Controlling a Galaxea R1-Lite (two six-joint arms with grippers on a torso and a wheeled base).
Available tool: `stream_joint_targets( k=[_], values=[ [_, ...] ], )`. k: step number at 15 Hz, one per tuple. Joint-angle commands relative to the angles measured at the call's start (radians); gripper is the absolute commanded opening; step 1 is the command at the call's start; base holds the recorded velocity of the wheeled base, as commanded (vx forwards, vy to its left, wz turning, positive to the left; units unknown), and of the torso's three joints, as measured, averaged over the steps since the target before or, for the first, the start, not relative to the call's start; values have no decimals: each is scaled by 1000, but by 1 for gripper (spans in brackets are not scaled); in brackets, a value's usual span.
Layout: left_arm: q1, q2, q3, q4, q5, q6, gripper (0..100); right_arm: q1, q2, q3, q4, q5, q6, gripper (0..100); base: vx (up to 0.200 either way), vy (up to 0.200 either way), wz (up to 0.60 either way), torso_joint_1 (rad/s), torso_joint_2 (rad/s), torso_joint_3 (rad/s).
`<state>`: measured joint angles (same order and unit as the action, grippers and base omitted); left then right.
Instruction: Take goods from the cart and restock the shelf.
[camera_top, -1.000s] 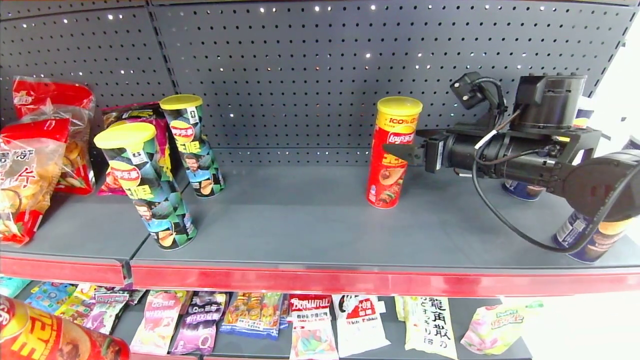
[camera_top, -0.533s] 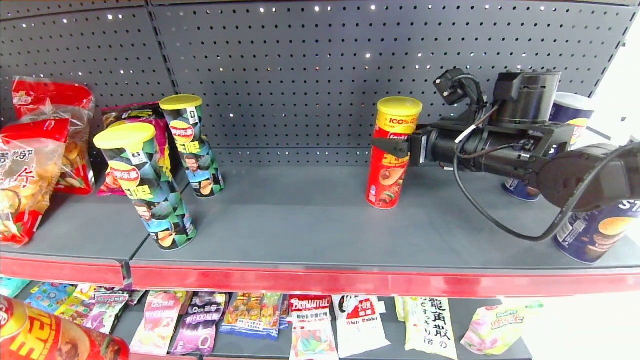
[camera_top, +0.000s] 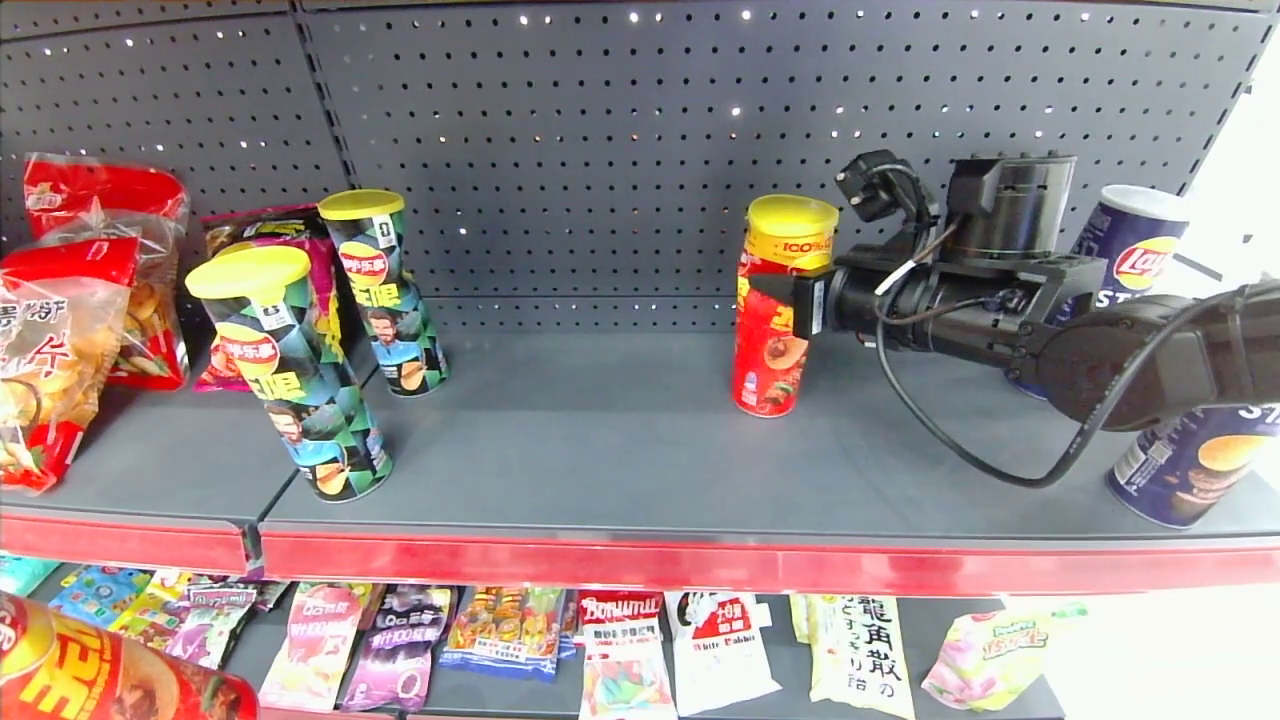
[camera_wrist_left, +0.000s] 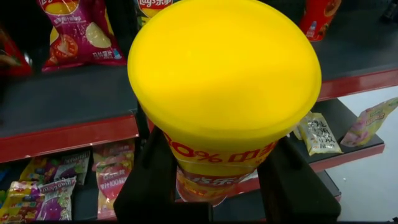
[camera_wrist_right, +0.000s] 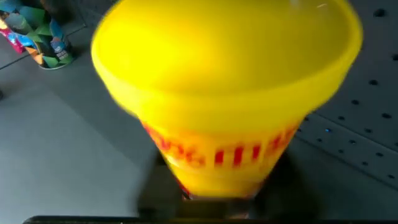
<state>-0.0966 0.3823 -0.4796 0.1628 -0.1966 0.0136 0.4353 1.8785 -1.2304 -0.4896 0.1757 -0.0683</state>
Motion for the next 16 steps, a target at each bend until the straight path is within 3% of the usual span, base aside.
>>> stream_joint_targets(
  k=[1,3,4,7,10,12,16],
  values=[
    [0,-2,3,0,0,0,0,48,-42,3,9,-45,2,0,0,0,0,0,0,0],
    [0,-3,1,4,0,0,0,74,-61,12,13,-116,8,0,0,0,0,0,0,0],
    [0,-5,1,8,0,0,0,128,-102,52,11,-252,18,0,0,0,0,0,0,0],
    [0,-3,1,8,0,0,0,218,-162,109,8,-443,67,0,0,0,0,0,0,0],
    [0,0,3,8,0,0,0,356,-170,141,3,-769,154,0,0,0,0,0,0,0],
    [0,0,4,8,-1,0,0,401,-164,149,3,-834,182,0,0,0,0,0,0,0],
    [0,0,7,8,-1,0,0,431,-182,212,3,-838,180,0,0,0,0,0,0,0]
  ],
)
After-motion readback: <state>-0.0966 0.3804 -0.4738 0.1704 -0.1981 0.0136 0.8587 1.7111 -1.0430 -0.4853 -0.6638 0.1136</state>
